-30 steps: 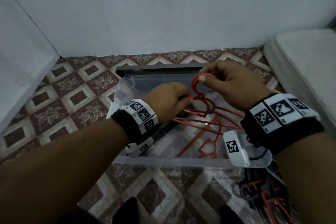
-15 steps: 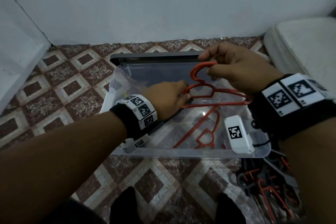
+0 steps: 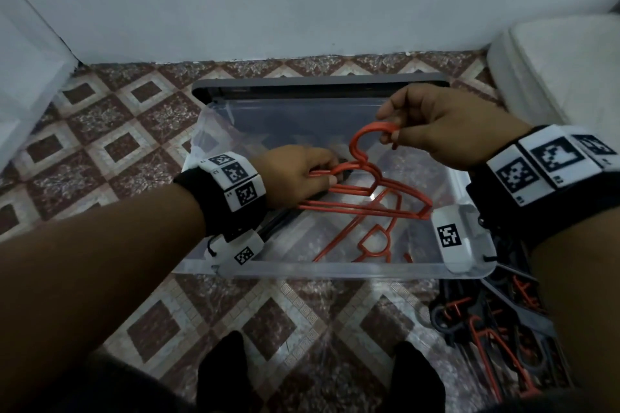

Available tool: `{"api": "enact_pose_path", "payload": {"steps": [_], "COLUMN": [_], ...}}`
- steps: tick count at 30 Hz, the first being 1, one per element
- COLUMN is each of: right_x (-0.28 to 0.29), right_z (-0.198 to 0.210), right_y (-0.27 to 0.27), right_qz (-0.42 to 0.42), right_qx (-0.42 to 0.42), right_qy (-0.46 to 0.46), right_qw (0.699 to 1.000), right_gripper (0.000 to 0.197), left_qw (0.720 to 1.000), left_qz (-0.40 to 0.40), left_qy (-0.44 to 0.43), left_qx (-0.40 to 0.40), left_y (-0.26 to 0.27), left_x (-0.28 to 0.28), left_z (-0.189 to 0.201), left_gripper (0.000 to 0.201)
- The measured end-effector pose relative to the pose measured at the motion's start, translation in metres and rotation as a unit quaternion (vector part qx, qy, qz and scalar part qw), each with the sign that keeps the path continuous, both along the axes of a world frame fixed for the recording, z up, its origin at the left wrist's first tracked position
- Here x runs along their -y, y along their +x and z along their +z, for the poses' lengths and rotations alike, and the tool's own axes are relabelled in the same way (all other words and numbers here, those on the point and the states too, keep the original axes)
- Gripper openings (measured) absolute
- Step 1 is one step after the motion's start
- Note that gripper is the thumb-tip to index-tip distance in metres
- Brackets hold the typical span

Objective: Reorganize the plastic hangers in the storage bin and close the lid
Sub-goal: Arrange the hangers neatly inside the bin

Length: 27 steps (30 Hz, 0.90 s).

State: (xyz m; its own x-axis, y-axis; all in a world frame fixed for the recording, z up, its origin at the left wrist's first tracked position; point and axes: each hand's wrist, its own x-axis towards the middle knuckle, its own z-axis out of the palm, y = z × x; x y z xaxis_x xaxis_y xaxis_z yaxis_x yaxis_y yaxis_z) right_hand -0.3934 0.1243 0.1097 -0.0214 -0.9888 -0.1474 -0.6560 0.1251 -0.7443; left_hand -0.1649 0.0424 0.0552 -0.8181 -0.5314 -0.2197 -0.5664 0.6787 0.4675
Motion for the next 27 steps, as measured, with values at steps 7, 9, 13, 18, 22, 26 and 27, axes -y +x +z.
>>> {"api": "enact_pose_path", "payload": {"steps": [7,9,13,18,22,26,27], "right_x": [-0.006,-0.004,0.003,0.002,-0.013,-0.016,-0.015], "right_z": [0.005,-0.001,-0.013,-0.017,-0.02,-0.022,-0.022], "right_y": [-0.029,-0.032,-0.037,-0.044,-0.05,-0.055,-0.055], "right_qz": [-0.202,-0.235,-0.271,-0.288,-0.299,-0.303,-0.298], "right_qx": [0.088,0.103,0.113,0.12,0.115,0.108,0.106], "right_qy": [-0.086,-0.094,-0.095,-0.113,-0.119,-0.125,-0.122], "right_qw": [0.972,0.962,0.951,0.943,0.94,0.939,0.941], "right_gripper": [0.019,0.017,0.012,0.009,0.021,0.018,0.016], "left_qw": [0.994,0.992,0.989,0.99,0.97,0.94,0.937], "left_qz": [0.053,0.066,0.083,0.001,-0.117,-0.201,-0.207], "left_qy": [-0.063,-0.073,-0.118,-0.03,0.06,0.072,0.076], "left_qx": [0.074,0.075,0.039,0.136,0.205,0.266,0.271], "left_y": [0.0,-0.011,-0.051,-0.11,-0.132,-0.139,-0.137], "left_x": [0.01,0.018,0.036,0.03,0.008,-0.006,-0.007], "left_z": [-0.036,-0.048,-0.077,-0.147,-0.205,-0.247,-0.253], "left_gripper": [0.024,0.024,0.019,0.038,0.056,0.065,0.061]}}
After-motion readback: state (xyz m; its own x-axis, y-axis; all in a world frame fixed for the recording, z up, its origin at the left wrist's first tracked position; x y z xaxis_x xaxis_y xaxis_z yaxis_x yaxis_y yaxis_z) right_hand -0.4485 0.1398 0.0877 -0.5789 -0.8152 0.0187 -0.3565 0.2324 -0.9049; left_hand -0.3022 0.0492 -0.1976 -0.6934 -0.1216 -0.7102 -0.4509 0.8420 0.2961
